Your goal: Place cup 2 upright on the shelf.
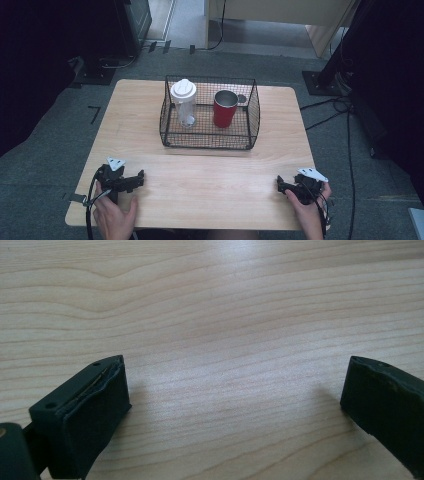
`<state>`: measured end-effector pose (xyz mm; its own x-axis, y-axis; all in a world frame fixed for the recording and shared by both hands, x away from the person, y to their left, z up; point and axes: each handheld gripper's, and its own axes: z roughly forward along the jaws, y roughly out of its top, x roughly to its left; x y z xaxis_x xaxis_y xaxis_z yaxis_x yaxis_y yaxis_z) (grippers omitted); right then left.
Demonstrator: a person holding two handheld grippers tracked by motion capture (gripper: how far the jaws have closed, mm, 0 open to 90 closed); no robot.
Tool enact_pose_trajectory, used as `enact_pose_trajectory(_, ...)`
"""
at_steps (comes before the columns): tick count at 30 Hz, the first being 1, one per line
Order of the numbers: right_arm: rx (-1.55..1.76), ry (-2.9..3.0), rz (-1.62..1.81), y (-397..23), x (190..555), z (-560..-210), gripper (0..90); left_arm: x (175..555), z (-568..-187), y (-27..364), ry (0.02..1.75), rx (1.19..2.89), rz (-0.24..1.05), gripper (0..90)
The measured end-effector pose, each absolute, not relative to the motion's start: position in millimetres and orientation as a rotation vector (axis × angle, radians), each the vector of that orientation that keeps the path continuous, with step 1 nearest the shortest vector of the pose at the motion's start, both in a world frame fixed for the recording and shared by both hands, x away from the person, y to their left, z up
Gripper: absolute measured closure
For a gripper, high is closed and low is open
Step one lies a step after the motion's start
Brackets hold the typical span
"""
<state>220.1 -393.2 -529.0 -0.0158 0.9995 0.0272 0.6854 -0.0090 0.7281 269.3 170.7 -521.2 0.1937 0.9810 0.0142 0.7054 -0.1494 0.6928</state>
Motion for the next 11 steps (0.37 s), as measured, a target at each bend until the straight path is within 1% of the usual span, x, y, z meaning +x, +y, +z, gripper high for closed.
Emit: enact_pose_trajectory(11, 1.746, 1.753, 0.786, -393.2, 220.0, -529.0, 4.5, 269.2, -521.1, 170.8, 1.57, 1.922, 0.647, 0.0)
